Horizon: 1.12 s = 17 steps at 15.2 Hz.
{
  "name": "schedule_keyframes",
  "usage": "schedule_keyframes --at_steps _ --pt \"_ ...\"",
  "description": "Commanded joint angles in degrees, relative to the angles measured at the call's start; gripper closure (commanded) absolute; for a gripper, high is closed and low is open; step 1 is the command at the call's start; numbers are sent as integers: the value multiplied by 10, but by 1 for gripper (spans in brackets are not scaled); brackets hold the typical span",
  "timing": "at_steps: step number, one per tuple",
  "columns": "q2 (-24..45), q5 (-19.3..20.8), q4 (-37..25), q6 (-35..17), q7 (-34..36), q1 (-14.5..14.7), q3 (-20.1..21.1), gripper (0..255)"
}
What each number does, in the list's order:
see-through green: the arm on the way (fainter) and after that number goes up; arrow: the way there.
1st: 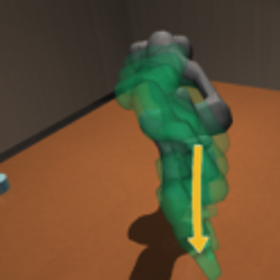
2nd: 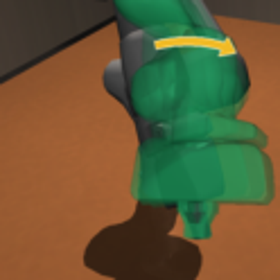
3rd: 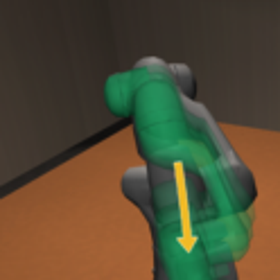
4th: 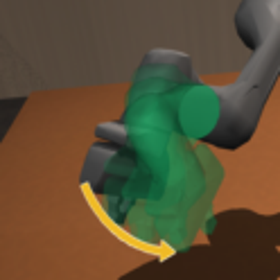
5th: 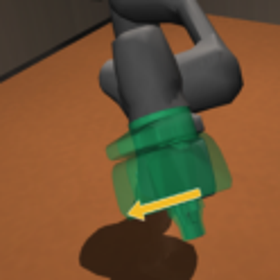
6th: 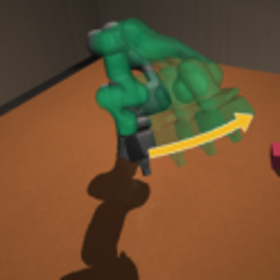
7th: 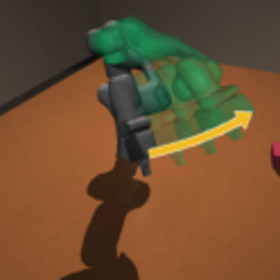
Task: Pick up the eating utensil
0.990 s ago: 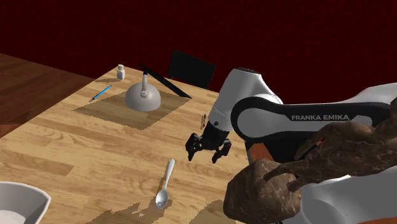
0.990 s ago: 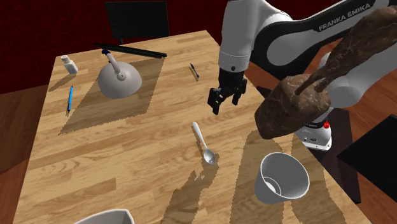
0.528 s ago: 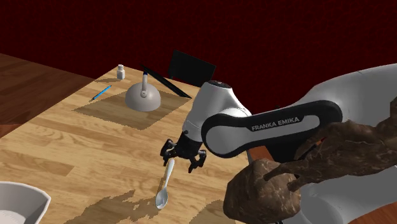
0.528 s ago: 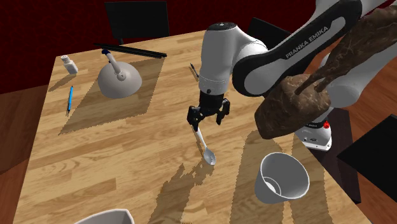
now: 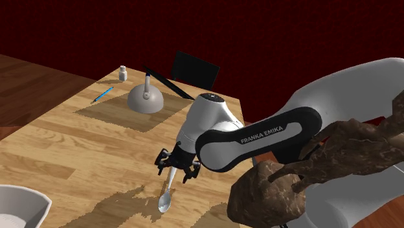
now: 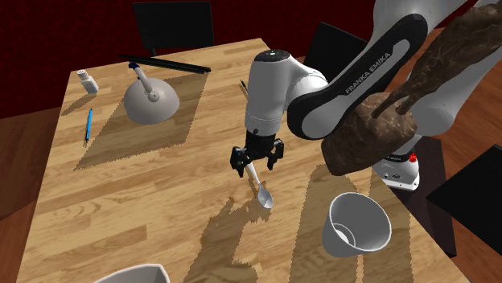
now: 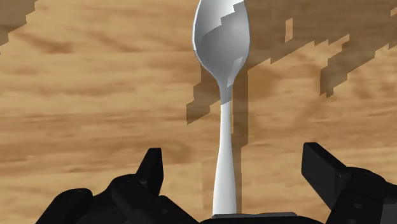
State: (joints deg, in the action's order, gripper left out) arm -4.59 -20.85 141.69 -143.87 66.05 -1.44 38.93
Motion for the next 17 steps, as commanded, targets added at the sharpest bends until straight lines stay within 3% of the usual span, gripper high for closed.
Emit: schedule_keyframes --at_steps 1,3,4,13,17 --pt "24 13 5 -27 6 -2 3 0" --pt "24 13 5 -27 6 -1 3 0" --pt "23 13 5 -26 6 -1 3 255" --pt "24 13 5 -27 6 -1 3 255" --pt "-7 -3 -5 11 -1 0 -1 255"
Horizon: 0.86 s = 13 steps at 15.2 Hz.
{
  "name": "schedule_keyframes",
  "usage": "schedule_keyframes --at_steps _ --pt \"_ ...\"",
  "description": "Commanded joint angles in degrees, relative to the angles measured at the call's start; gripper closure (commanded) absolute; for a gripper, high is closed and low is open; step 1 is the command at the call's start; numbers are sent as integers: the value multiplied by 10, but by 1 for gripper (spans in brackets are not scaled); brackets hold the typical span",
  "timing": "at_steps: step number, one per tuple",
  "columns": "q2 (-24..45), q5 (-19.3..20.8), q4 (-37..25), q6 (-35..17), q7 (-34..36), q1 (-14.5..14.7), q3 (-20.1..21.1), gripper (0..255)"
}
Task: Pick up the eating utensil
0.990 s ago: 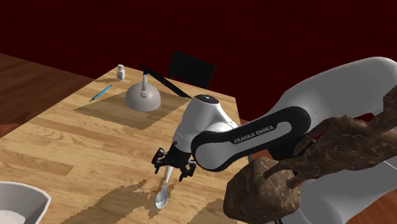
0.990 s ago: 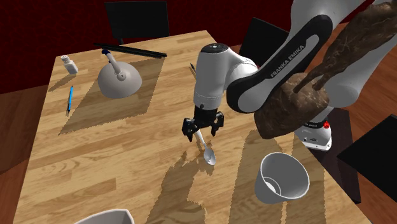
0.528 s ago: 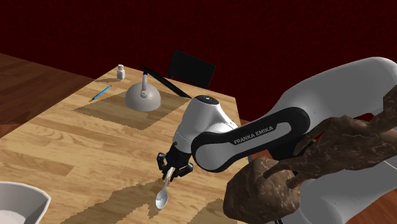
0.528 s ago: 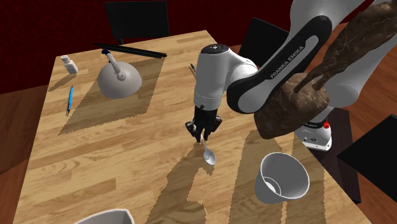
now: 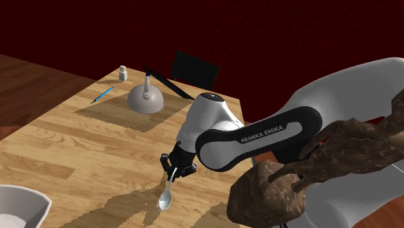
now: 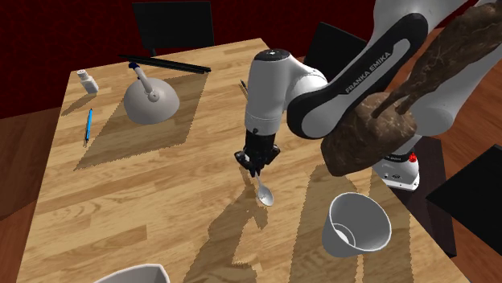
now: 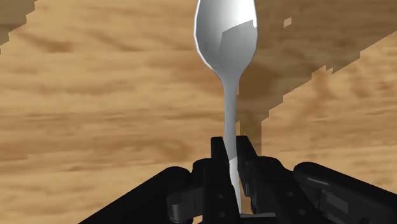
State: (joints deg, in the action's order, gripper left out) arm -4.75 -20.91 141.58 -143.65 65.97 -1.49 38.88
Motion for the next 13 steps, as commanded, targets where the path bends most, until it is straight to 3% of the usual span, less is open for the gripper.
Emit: schedule_keyframes --at_steps 1,13 --pt "-13 -5 -6 18 -2 1 -2 255" --pt "-76 -24 -40 110 -7 4 -19 255"
